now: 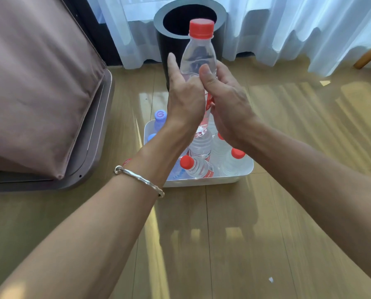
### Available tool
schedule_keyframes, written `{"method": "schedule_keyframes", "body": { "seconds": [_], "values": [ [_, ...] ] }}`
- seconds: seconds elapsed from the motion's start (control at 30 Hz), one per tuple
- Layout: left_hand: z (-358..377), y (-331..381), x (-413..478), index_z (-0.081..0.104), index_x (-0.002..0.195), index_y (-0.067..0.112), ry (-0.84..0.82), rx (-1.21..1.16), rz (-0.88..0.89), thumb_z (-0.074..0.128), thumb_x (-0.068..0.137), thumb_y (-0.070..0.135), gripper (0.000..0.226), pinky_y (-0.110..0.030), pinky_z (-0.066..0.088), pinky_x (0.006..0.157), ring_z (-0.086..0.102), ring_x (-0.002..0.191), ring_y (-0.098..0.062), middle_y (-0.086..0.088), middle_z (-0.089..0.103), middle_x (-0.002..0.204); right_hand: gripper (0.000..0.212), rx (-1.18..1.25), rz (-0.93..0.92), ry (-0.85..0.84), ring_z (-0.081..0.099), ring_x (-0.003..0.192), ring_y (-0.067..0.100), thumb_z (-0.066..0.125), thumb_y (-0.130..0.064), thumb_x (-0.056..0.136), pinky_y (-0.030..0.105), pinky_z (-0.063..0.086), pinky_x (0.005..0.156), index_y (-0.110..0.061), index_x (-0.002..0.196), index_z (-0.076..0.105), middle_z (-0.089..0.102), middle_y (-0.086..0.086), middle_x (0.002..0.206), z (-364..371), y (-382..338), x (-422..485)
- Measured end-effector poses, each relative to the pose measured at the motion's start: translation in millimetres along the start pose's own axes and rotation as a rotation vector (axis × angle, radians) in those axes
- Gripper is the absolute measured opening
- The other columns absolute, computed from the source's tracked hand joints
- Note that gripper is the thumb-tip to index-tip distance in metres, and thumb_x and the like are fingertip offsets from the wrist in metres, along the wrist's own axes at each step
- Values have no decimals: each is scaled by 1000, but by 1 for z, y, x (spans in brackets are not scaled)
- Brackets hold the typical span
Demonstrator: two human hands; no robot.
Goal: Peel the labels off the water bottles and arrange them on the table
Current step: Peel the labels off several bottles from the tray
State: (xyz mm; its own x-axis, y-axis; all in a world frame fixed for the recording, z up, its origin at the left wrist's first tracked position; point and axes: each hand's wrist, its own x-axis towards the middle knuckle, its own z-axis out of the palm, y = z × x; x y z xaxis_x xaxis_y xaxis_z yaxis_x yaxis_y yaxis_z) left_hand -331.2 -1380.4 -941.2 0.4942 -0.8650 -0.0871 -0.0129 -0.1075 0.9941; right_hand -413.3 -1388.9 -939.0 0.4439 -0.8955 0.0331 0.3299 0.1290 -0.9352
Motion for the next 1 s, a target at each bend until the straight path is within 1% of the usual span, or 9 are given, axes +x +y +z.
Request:
{"method": "schedule_keyframes", "body": {
  "seconds": [0.27, 0.33, 0.4, 0.5, 0.63, 0.73, 0.83, 0.9, 1.0],
  "values": [
    [-4, -3, 0, 1, 157, 21, -39, -42, -20, 52, 79, 26, 93, -44, 44, 108, 54, 128, -24, -10, 51, 144, 17, 1, 53, 40, 70, 84, 11, 46, -14, 103, 21, 54, 68, -12, 117, 56, 68, 8, 104, 4, -3, -2],
    [-6, -3, -3, 4, 157, 21, -56, -22, 9, 55, 84, 19, 89, -33, 48, 102, 58, 120, -19, -8, 54, 141, 17, -13, 70, 73, 70, 83, 14, 47, -17, 103, 24, 54, 66, -11, 115, 57, 69, 8, 100, 6, -5, 1],
    [-7, -5, -12, 8, 157, 20, -64, 99, 63, 56, 84, 11, 88, -23, 52, 93, 62, 105, -12, 0, 62, 127, 19, 21, 95, 135, 69, 79, 19, 46, -23, 104, 32, 58, 69, -9, 106, 59, 69, 8, 90, 4, -11, 7],
    [-7, -3, -18, -5, 157, 19, -176, -6, 59, 49, 80, 0, 95, -41, 55, 89, 63, 85, -20, -8, 66, 98, 36, -29, 132, 160, 65, 85, 29, 45, -32, 104, 47, 57, 84, -1, 116, 58, 66, 16, 95, -6, -23, 11],
    [-7, 5, -8, 0, 157, 17, -168, -110, 27, 38, 96, 1, 74, -36, 50, 77, 53, 71, -13, 2, 56, 74, 39, -53, 134, 145, 70, 71, 15, 44, -33, 104, 28, 58, 61, -2, 124, 55, 67, 10, 94, -11, -29, 9],
    [-3, 2, -11, 1, 158, 18, -141, -54, 26, 41, 103, 21, 68, -34, 49, 96, 61, 102, -11, 8, 61, 105, 36, -53, 142, 165, 70, 67, 9, 48, -32, 103, 23, 55, 56, -4, 124, 56, 69, 7, 95, -8, -26, 7],
    [-1, -5, -11, 1, 158, 21, -143, 55, 33, 42, 97, 48, 78, -31, 36, 112, 44, 136, -14, 3, 43, 150, 28, -87, 156, 191, 72, 80, 10, 50, -34, 102, 24, 57, 61, -11, 117, 56, 70, 6, 100, -7, -19, 5],
    [-1, -10, -13, 8, 158, 20, -151, 65, 35, 43, 98, 48, 75, -37, 40, 111, 48, 133, -14, 3, 47, 146, 26, -125, 144, 229, 71, 97, 17, 51, -36, 101, 30, 60, 73, -15, 115, 56, 70, 8, 111, -6, -12, 5],
    [-1, -15, -12, 47, 140, 11, -183, 32, 14, 46, 100, 41, 49, -43, 52, 98, 65, 111, -22, -11, 67, 120, 29, -117, 112, 308, 70, 101, 25, 53, -37, 100, 43, 59, 86, -14, 117, 56, 69, 12, 114, -7, -5, 6]
  ]
}}
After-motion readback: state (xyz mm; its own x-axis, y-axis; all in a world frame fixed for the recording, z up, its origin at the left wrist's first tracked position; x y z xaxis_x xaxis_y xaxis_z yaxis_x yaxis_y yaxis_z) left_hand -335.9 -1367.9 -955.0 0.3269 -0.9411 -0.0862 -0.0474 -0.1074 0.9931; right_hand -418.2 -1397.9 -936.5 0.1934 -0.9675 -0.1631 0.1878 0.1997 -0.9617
